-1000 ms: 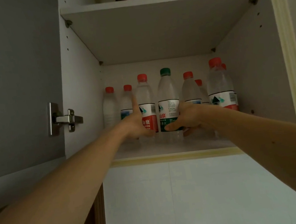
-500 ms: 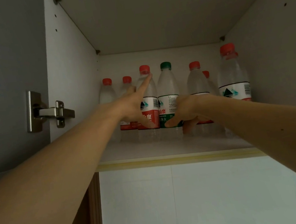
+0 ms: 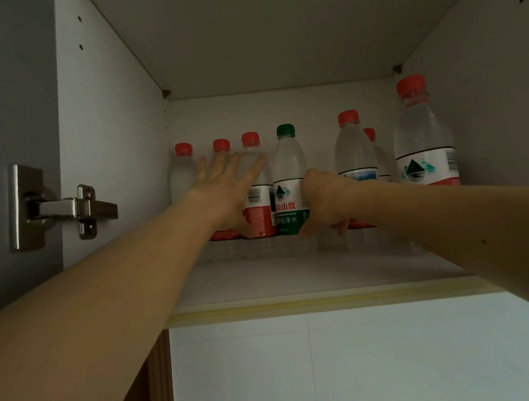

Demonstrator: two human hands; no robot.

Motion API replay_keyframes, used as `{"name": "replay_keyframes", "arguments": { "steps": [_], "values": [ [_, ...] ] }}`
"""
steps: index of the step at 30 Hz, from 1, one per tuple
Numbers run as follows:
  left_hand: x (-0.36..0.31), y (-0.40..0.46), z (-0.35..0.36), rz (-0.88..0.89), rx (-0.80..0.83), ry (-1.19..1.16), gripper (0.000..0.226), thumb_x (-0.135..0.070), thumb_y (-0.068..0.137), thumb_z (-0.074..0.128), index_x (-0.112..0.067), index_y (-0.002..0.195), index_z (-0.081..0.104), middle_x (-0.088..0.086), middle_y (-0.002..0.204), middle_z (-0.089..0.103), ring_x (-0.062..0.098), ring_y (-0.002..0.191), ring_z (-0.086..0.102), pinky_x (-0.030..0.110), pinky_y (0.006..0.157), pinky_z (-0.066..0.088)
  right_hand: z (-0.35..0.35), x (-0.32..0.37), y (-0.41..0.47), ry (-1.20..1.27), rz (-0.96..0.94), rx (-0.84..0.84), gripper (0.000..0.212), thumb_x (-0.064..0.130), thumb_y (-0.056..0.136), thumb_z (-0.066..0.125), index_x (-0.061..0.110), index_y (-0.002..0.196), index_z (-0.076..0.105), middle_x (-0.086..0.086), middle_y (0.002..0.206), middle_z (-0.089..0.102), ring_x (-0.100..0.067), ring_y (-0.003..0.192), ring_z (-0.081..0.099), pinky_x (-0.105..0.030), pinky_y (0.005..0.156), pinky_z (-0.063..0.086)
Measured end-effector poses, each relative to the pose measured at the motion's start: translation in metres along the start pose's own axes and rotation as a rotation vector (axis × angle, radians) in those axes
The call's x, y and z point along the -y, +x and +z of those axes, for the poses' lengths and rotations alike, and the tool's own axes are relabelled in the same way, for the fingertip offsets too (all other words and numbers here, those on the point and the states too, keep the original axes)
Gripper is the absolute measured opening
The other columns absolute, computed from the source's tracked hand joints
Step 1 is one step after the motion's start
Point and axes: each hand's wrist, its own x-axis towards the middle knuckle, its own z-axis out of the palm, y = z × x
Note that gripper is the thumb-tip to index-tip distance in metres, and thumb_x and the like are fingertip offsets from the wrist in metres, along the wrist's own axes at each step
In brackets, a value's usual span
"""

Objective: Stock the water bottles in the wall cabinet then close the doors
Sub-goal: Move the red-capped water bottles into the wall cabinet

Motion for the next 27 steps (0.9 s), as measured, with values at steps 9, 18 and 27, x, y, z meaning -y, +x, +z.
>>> {"name": "replay_keyframes", "arguments": {
  "steps": [9, 18, 27],
  "values": [
    [0.002, 0.011, 0.015, -0.04, 0.016, -0.111, 0.146, -0.065, 0.066, 0.084, -0.036, 0.154, -0.029, 0.009, 0.168, -0.02, 0.038, 0.153, -0.021, 0.061, 0.119, -0.009, 0.01, -0.006, 0.023, -0.422, -0.239, -0.252, 0.152, 0.049, 0.062, 0.093, 0.009, 0.157, -0.018, -0.022, 0.142, 0.037, -0.039, 0.13, 0.044, -0.052, 0.105, 0.045],
    [-0.002, 0.01, 0.027, -0.072, -0.029, 0.038, 0.136, -0.077, 0.074, 0.068, -0.03, 0.154, -0.031, 0.009, 0.168, -0.021, 0.04, 0.152, -0.021, 0.064, 0.121, -0.007, 0.018, -0.02, 0.04, -0.821, -0.266, -0.364, 0.142, 0.079, 0.069, 0.07, 0.004, 0.157, -0.012, -0.024, 0.146, 0.042, -0.039, 0.133, 0.039, -0.052, 0.113, 0.028],
    [-0.003, 0.01, 0.028, -0.089, -0.017, -0.059, 0.126, -0.077, 0.08, 0.061, -0.03, 0.156, -0.028, 0.006, 0.168, -0.021, 0.037, 0.152, -0.024, 0.063, 0.122, -0.004, 0.019, -0.018, 0.042, -0.886, -0.254, -0.385, 0.141, 0.085, 0.068, 0.065, 0.003, 0.158, -0.007, -0.022, 0.149, 0.042, -0.039, 0.137, 0.037, -0.061, 0.116, 0.02]
  ]
}}
